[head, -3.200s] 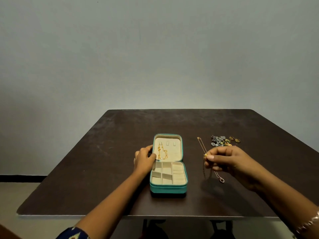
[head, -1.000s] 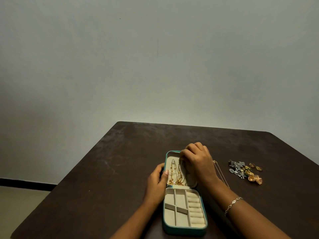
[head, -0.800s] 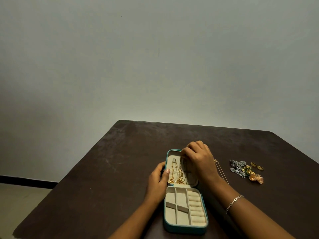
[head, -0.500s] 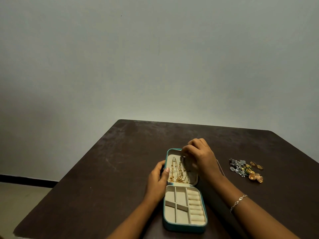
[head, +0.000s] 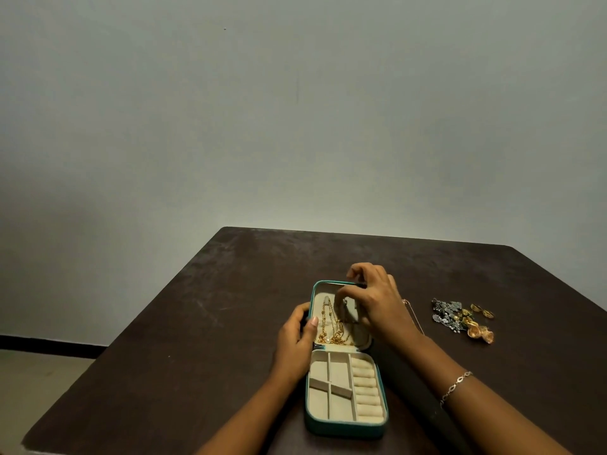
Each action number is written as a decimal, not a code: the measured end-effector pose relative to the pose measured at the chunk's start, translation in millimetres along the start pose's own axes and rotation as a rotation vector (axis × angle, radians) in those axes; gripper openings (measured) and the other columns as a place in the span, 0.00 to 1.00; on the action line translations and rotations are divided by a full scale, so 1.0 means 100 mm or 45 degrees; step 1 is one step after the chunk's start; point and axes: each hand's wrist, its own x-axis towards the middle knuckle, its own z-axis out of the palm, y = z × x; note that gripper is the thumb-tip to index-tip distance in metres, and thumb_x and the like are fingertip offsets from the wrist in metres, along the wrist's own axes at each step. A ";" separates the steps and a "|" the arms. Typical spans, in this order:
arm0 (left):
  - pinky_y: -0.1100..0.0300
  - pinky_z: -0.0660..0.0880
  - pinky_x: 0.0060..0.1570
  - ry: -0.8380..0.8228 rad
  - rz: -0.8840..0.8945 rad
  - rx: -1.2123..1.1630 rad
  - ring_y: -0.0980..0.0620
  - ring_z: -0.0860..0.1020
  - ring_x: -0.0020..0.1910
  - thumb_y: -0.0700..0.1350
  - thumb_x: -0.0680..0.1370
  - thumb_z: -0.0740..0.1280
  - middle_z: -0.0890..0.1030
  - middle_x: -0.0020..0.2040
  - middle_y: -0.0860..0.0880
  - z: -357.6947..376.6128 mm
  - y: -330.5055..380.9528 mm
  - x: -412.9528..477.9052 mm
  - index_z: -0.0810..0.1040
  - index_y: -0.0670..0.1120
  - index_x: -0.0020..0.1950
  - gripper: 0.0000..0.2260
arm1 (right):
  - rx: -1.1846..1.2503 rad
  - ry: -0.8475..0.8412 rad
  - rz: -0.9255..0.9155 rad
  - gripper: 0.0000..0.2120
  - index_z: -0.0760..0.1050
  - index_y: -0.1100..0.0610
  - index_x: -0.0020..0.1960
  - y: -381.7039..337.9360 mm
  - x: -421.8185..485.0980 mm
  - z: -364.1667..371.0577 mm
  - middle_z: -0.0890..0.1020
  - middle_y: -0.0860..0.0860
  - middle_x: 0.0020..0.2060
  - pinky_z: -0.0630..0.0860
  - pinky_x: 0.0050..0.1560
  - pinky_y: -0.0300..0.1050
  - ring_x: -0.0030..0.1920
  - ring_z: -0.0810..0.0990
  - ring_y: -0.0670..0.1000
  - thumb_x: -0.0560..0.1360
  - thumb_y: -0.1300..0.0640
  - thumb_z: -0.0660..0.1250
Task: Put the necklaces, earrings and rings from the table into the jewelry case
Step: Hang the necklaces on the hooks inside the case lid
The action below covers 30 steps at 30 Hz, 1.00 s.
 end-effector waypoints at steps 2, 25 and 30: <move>0.57 0.79 0.47 0.006 -0.008 0.008 0.55 0.80 0.48 0.41 0.80 0.58 0.80 0.49 0.52 0.00 0.00 0.00 0.72 0.50 0.58 0.09 | 0.100 0.040 0.031 0.15 0.79 0.54 0.45 0.02 -0.03 -0.07 0.77 0.58 0.49 0.73 0.40 0.48 0.49 0.76 0.58 0.60 0.63 0.76; 0.51 0.76 0.49 0.201 -0.107 0.073 0.48 0.78 0.47 0.40 0.79 0.61 0.81 0.50 0.42 0.01 -0.09 0.09 0.77 0.42 0.56 0.09 | 0.463 -0.295 0.540 0.08 0.77 0.43 0.47 0.49 -1.79 -0.86 0.77 0.40 0.46 0.74 0.46 0.37 0.49 0.76 0.43 0.72 0.55 0.67; 0.51 0.75 0.45 0.220 -0.084 0.249 0.48 0.76 0.46 0.42 0.79 0.62 0.80 0.50 0.41 -0.05 -0.01 0.14 0.77 0.42 0.55 0.08 | 0.394 -0.352 0.487 0.11 0.78 0.47 0.53 0.49 -1.77 -0.82 0.72 0.36 0.46 0.71 0.48 0.36 0.51 0.72 0.41 0.72 0.57 0.69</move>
